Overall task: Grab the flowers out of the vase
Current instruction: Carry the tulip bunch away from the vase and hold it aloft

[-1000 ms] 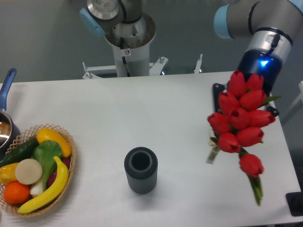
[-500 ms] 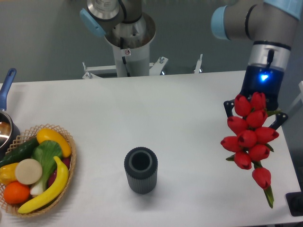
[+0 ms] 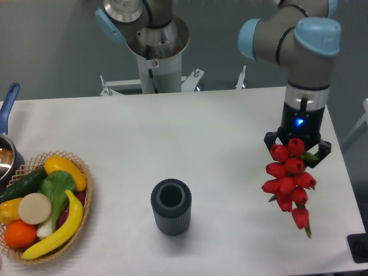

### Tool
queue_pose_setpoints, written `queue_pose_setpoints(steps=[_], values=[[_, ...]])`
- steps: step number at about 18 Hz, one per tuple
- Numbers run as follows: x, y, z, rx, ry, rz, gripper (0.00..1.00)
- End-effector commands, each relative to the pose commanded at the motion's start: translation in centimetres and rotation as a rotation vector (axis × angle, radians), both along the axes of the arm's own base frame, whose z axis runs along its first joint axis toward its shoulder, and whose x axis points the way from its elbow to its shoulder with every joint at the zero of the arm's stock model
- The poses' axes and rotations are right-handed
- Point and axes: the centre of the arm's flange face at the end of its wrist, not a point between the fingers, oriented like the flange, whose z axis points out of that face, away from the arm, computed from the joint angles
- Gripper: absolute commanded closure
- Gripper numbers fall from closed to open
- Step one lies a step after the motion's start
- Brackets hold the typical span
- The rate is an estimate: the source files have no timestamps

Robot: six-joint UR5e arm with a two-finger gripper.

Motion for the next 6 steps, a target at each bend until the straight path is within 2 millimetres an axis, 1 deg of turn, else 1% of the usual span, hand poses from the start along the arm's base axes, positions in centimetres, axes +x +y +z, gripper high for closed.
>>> queue_pose_setpoints(steps=[2,4,6], values=[[0.2,1.4,-1.3,-0.058,0.004,-0.019,0.81],[0.6,2.6,-1.4,-0.106,0.025,-0.033,0.81],[0.8,2.7,-1.7,-0.122,0.014,-0.035,0.80]])
